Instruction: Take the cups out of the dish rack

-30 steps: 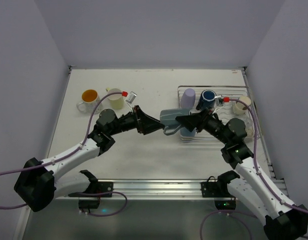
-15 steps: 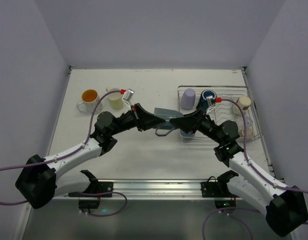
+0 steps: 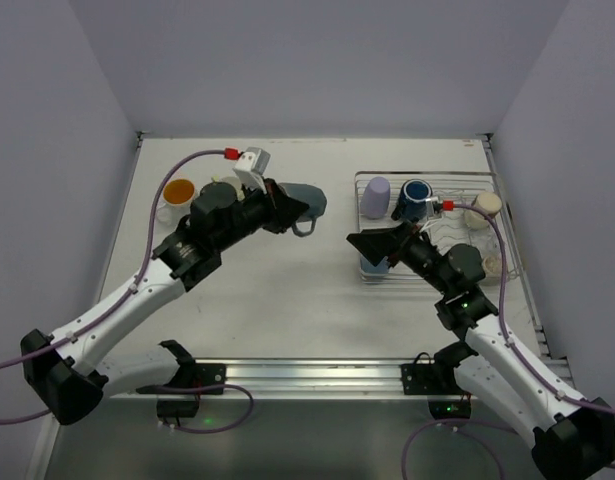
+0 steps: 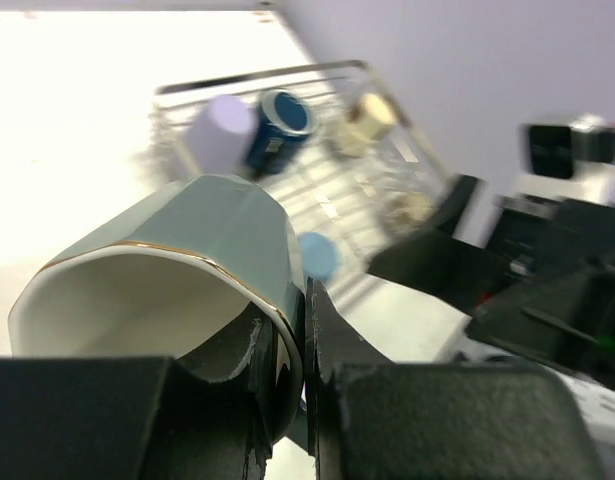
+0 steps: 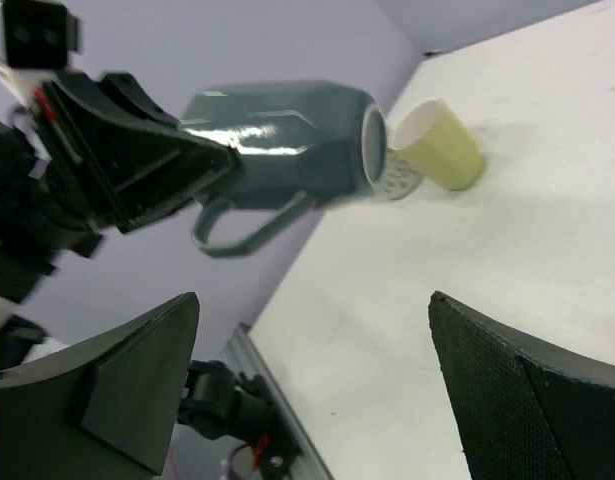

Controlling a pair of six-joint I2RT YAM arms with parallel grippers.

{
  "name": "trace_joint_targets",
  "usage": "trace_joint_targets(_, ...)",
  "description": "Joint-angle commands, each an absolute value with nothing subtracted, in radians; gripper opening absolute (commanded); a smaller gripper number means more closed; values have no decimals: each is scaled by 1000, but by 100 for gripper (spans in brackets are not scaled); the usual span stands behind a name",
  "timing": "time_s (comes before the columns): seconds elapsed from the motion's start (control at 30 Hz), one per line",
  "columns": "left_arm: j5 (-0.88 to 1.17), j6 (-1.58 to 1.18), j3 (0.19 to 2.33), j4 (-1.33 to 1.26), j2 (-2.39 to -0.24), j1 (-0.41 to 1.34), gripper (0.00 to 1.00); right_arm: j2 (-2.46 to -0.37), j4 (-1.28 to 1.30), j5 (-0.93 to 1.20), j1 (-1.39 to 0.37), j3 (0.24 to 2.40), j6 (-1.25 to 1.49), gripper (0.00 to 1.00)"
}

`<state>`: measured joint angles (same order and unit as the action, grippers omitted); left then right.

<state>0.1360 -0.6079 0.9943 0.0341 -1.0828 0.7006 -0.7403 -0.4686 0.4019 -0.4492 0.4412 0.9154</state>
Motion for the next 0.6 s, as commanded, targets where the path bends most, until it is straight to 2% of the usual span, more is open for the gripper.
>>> trace_joint_targets(0.0, -95, -391, 1176, 305, -1224, 698, 0, -716, -251, 287, -443, 508, 767, 99)
trace_joint_targets(0.13, -225, -278, 1412, 471, -1448, 678, 0, -677, -88, 184, -443, 555, 691, 99)
trace_joint_targets(0.27, -213, -239, 1561, 549, -1671, 608, 0, -641, -3, 132, -445, 590, 640, 99)
trace_joint_targets(0.57, -199, -167, 1796, 650, -1979, 497, 0, -601, 118, 83, -443, 591, 581, 99)
